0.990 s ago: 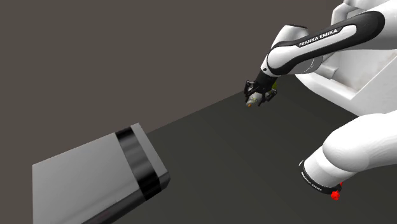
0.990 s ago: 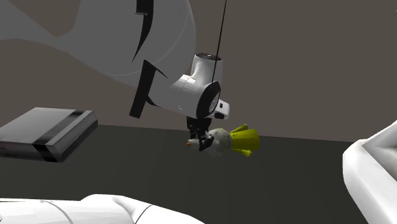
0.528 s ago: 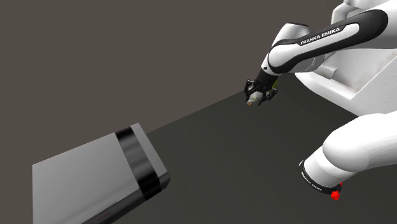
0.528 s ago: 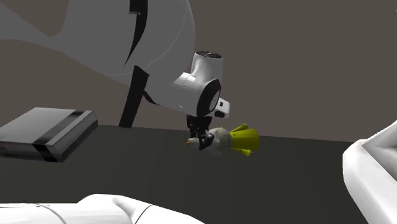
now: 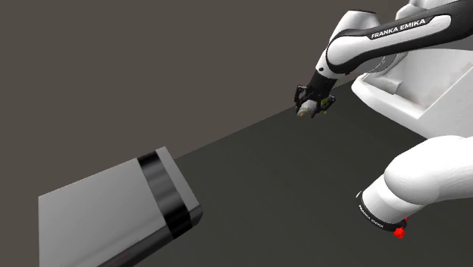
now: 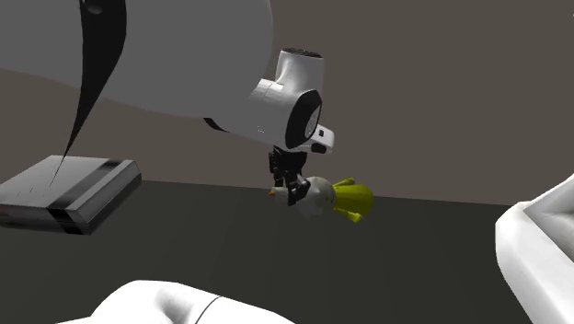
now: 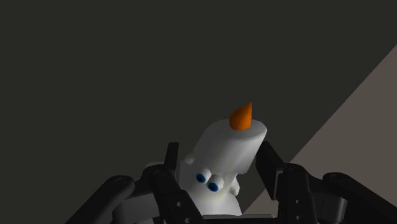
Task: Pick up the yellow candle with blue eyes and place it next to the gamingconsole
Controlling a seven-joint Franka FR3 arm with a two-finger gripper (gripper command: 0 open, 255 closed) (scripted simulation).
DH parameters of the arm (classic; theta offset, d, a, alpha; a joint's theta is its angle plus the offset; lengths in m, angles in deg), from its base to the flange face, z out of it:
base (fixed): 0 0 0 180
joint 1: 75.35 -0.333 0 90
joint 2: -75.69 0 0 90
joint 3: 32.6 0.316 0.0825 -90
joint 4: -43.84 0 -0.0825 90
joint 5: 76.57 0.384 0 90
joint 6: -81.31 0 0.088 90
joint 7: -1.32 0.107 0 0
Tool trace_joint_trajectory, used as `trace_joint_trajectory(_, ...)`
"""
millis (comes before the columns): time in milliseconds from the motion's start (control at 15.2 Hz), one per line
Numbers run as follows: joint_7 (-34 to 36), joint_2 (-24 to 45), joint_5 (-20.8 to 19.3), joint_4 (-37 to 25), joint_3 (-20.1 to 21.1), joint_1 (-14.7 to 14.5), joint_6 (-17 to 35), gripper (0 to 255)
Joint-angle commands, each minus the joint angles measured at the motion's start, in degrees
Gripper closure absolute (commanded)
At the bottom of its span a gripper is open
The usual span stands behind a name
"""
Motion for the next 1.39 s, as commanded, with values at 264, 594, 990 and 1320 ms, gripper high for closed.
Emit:
trace_joint_trajectory(264,0.6,-2.4,-0.5,-3.2,0.0,0.3,-5.6,255)
trace_joint_trajectory(594,1.1,-4.0,-0.8,-6.1,0.0,0.4,-10.0,255)
trace_joint_trajectory(990,1.7,-5.2,-1.1,-9.9,0.0,0.5,-15.0,255)
trace_joint_trajectory(1320,2.1,-5.8,-1.3,-13.3,0.0,0.5,-19.1,255)
